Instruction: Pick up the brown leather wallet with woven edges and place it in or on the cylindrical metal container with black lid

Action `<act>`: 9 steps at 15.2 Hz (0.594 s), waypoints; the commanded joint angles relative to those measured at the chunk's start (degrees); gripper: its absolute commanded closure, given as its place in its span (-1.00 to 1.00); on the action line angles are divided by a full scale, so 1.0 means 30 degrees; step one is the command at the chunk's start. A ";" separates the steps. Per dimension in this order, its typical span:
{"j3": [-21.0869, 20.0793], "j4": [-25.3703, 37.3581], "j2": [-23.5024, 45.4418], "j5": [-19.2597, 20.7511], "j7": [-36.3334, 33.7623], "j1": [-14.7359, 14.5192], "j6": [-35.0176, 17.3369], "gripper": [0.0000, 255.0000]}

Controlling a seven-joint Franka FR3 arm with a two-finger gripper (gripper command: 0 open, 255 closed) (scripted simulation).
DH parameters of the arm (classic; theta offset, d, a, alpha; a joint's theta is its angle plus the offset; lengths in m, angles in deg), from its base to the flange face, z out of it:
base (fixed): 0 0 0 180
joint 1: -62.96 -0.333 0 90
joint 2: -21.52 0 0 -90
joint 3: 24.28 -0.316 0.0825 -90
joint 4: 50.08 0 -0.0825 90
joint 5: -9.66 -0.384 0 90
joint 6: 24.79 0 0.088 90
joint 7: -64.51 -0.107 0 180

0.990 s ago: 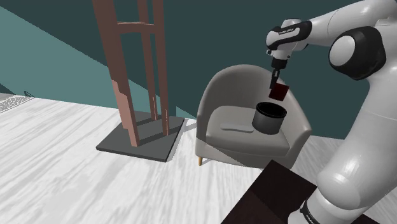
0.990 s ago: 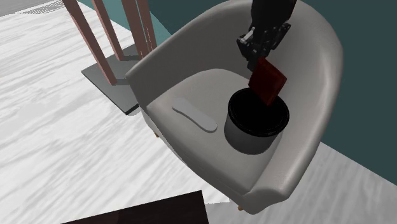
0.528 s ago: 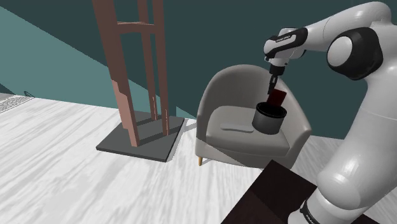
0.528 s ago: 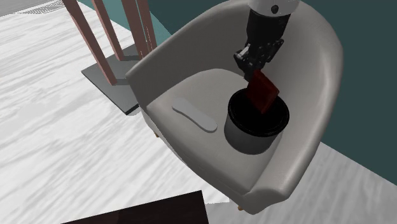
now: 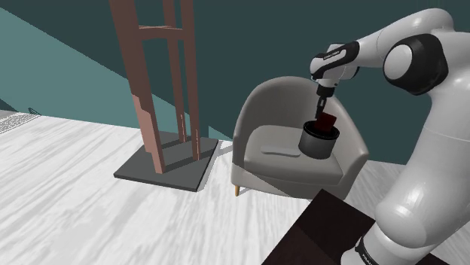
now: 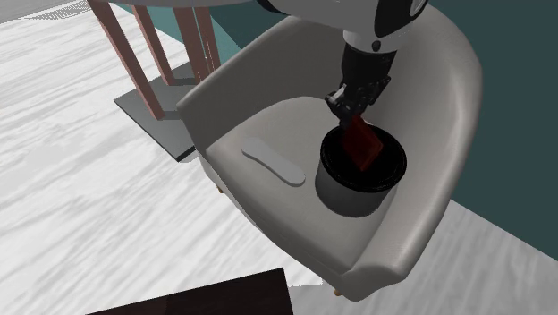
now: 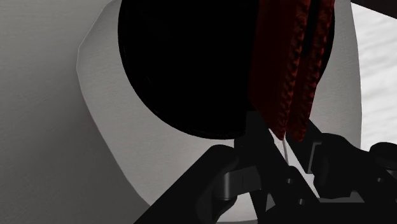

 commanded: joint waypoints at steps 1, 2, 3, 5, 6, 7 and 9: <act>-0.0012 -0.0102 0.0057 -0.0021 -0.0011 -0.0006 -0.0144 1.00; -0.0013 -0.0102 0.0057 -0.0021 -0.0011 -0.0006 -0.0144 1.00; -0.0013 -0.0102 0.0058 -0.0021 -0.0011 -0.0005 -0.0144 1.00; -0.0015 -0.0101 0.0058 -0.0021 -0.0011 -0.0003 -0.0144 1.00; -0.0016 -0.0102 0.0057 -0.0021 -0.0011 -0.0003 -0.0144 1.00; -0.0017 -0.0085 0.0056 -0.0020 -0.0014 -0.0004 -0.0126 -1.00; -0.0020 -0.0128 0.0028 -0.0007 -0.0031 -0.0016 -0.0142 -1.00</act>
